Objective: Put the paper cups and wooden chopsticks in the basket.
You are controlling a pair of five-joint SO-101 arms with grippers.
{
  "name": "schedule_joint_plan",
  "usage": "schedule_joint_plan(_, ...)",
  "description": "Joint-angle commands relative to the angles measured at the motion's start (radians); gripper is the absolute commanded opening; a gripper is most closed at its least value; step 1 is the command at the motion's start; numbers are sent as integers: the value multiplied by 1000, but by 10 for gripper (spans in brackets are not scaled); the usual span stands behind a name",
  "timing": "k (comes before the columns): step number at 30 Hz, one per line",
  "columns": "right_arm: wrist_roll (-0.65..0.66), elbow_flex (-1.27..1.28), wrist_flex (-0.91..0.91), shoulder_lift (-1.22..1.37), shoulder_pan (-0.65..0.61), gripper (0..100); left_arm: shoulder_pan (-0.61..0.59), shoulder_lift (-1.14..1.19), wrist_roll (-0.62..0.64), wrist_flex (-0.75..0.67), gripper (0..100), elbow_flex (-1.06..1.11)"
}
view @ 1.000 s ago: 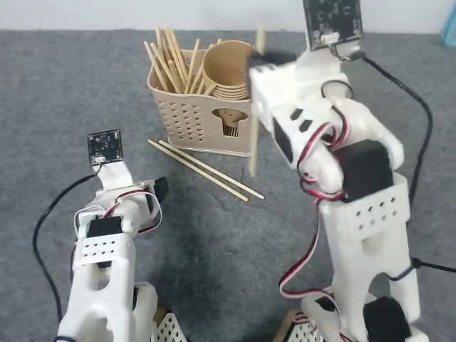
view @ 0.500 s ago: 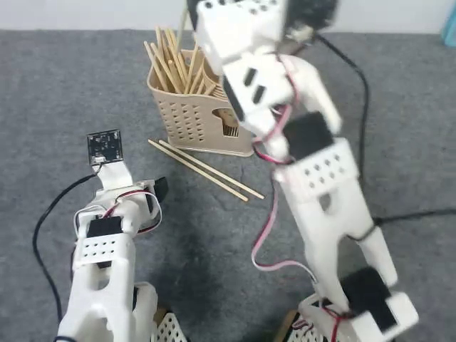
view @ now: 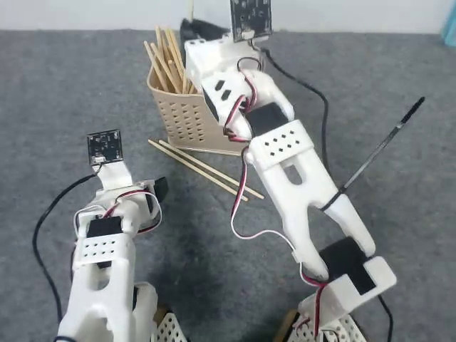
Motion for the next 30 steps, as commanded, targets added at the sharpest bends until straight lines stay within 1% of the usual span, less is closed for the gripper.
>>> schedule_joint_plan(1, 9, 20, -28, -21, -21, 35, 5, -26, -14, -26, 264, -5)
schedule_joint_plan(5, 23, 21, -27, -25, -53, 161, 5, -26, -14, -26, 264, -5)
schedule_joint_plan(7, 23, 0, -12, -56, -64, 191, 5, -26, -14, -26, 264, -5)
schedule_joint_plan(10, 17, -61, 93, -130, -68, 176, 5, -26, -14, -26, 264, -5)
schedule_joint_plan(14, 17, -141, 288, -263, -71, 141, 3, -26, -14, -26, 264, -5)
schedule_joint_plan(18, 21, -158, 559, -429, -71, 76, -3, -26, -9, -26, 264, -7)
schedule_joint_plan(22, 23, -153, 854, -553, -71, 10, -58, -26, 0, -41, 263, -22)
schedule_joint_plan(25, 25, -153, 1052, -581, -71, 9, -91, -26, 69, -48, 263, -30)
schedule_joint_plan(27, 61, -152, 1173, -578, -84, 9, -115, -23, 106, -49, 263, -41)
schedule_joint_plan(30, 170, -92, 1303, -558, -131, 13, -158, -17, 141, -48, 263, -61)
